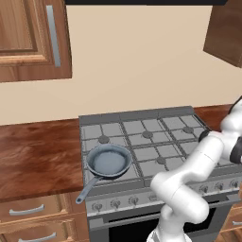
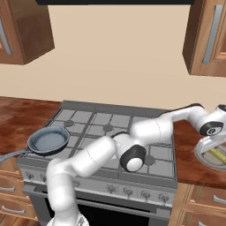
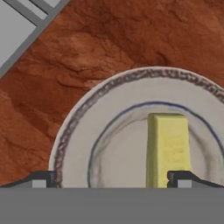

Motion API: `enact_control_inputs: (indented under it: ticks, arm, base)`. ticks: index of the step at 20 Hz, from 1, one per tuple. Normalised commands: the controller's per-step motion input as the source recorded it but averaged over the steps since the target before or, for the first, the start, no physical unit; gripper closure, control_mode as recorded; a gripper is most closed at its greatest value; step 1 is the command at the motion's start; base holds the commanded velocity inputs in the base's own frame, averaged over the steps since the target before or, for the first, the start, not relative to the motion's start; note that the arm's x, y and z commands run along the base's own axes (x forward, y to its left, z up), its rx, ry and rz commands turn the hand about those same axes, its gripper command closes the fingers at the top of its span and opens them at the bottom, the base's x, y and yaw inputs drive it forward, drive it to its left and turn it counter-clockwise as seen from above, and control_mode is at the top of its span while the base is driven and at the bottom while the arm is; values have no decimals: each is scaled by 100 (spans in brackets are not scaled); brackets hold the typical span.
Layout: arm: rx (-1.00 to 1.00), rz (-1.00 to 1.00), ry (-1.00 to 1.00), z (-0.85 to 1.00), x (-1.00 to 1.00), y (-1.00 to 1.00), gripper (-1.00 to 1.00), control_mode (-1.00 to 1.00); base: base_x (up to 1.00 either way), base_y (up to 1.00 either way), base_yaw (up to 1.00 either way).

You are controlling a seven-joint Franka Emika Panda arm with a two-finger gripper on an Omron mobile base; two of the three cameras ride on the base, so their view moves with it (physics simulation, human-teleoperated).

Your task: Pick up the butter stick and place it in the pan. Then turn on the burner for the pan.

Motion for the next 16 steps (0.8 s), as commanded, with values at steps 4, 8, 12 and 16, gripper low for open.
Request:
enact_control_inputs:
  ticks: [4,8,12,16]
  arm:
    - [0,0,0,0,20,-22,-100,-100]
    - [0,0,0,0,22,-21,-100,-100]
    - [0,0,1,0,25,-19,-100,-100]
    - [0,0,1,0,24,-21,-100,-100]
  base:
    - [0,0,0]
    - [0,0,0]
    - [0,0,0]
    - [0,0,0]
